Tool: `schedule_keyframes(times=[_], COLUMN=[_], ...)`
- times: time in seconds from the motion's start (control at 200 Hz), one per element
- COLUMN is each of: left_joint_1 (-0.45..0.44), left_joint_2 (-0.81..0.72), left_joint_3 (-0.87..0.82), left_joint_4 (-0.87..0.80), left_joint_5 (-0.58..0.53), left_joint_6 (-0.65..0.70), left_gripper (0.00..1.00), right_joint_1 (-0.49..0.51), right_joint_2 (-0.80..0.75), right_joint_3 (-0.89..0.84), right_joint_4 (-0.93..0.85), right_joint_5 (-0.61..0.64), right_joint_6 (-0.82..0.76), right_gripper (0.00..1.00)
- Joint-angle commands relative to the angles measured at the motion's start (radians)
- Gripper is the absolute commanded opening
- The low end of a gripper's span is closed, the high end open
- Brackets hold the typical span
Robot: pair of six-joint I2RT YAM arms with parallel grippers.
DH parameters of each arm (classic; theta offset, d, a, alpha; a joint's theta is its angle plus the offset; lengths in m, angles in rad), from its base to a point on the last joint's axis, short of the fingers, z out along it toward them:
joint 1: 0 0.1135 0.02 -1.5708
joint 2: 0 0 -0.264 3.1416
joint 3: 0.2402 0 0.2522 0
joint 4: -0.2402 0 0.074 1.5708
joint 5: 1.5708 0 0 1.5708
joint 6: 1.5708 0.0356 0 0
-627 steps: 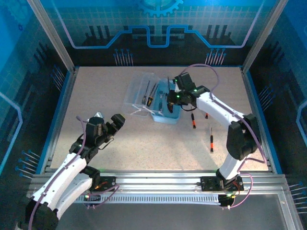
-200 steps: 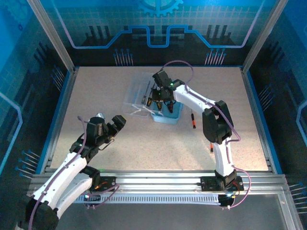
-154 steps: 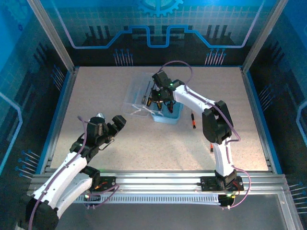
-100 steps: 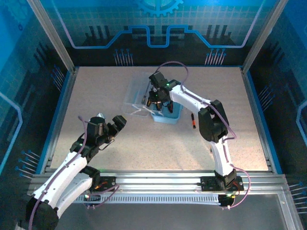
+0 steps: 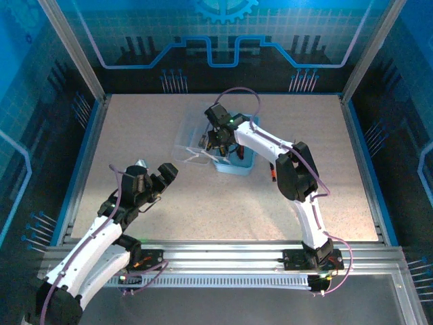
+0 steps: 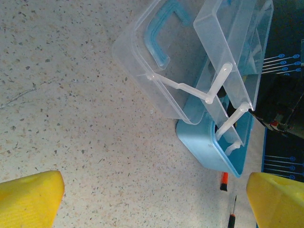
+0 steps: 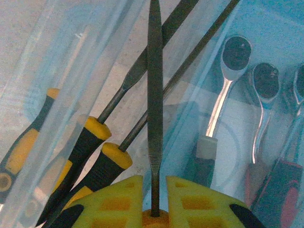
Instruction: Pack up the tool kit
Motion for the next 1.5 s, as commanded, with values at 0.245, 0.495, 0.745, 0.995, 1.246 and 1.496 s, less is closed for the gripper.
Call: schedule_keyframes(times=[0.245,0.495,0.745,0.995,1.246,1.496], left_joint_1=[0.010,0.010,0.011,0.011,0.010,0.009], left_joint_2=[-0.009,-0.006,-0.008,-0.029,-0.003,0.145], left_joint_3=[-0.012,-0.011,-0.013,-0.016,-0.015,0.085], left_joint_4=[0.004,0.008,0.001,-0.013,0.019,0.053], left_joint_5=[0.018,0.024,0.030,0.014,0.035,0.046], left_joint_6=[-0.006,-0.006,-0.007,0.004,0.013,0.127], left_gripper=[0.99,0.99,0.99,0.99,0.99,0.98], right_joint_1=[0.017,0.008,0.005,0.002,-0.008,-0.079], right_joint_2=[-0.105,-0.092,-0.087,-0.135,-0.250,-0.455], right_joint_3=[-0.077,-0.077,-0.119,-0.191,-0.239,-0.395], right_joint_4=[0.045,0.077,0.117,0.191,0.214,0.191], right_joint_5=[0.072,0.083,0.102,0.097,0.078,0.070], right_joint_6=[0.150,0.252,0.404,0.410,0.297,0.182], right_gripper=[0.12,0.13,0.15,0.18,0.21,0.23])
